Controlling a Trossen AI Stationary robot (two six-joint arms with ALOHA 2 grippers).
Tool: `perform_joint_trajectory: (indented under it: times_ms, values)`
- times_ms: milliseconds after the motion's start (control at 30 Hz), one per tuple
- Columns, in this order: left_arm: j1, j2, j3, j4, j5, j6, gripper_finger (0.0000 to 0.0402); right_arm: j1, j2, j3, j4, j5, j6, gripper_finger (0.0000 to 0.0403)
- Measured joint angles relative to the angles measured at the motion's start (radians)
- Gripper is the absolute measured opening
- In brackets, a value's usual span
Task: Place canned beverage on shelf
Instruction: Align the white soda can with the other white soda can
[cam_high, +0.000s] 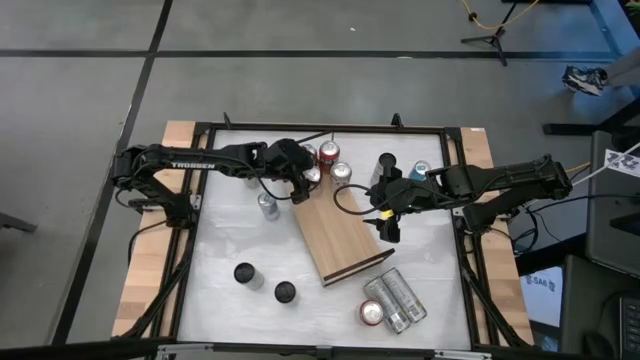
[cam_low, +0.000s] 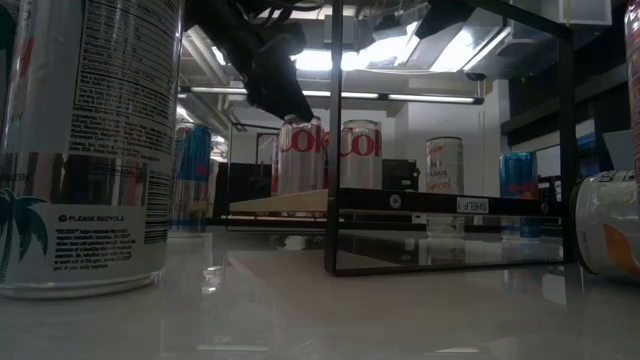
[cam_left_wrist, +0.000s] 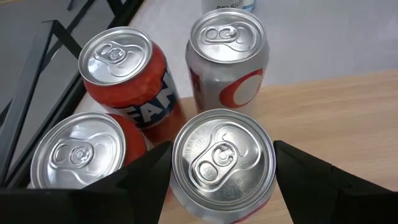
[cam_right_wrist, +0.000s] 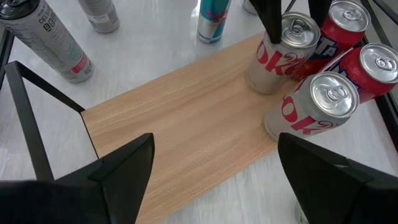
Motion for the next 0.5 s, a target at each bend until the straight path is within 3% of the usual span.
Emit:
perform_joint_trajectory:
  times_ms: [500]
  values:
    - [0.0, 0.0, 0.0, 0.028, 0.0, -0.002, 0.0256, 0.0, 0.0, 0.0, 0.0, 0.0, 0.0, 0.0337]
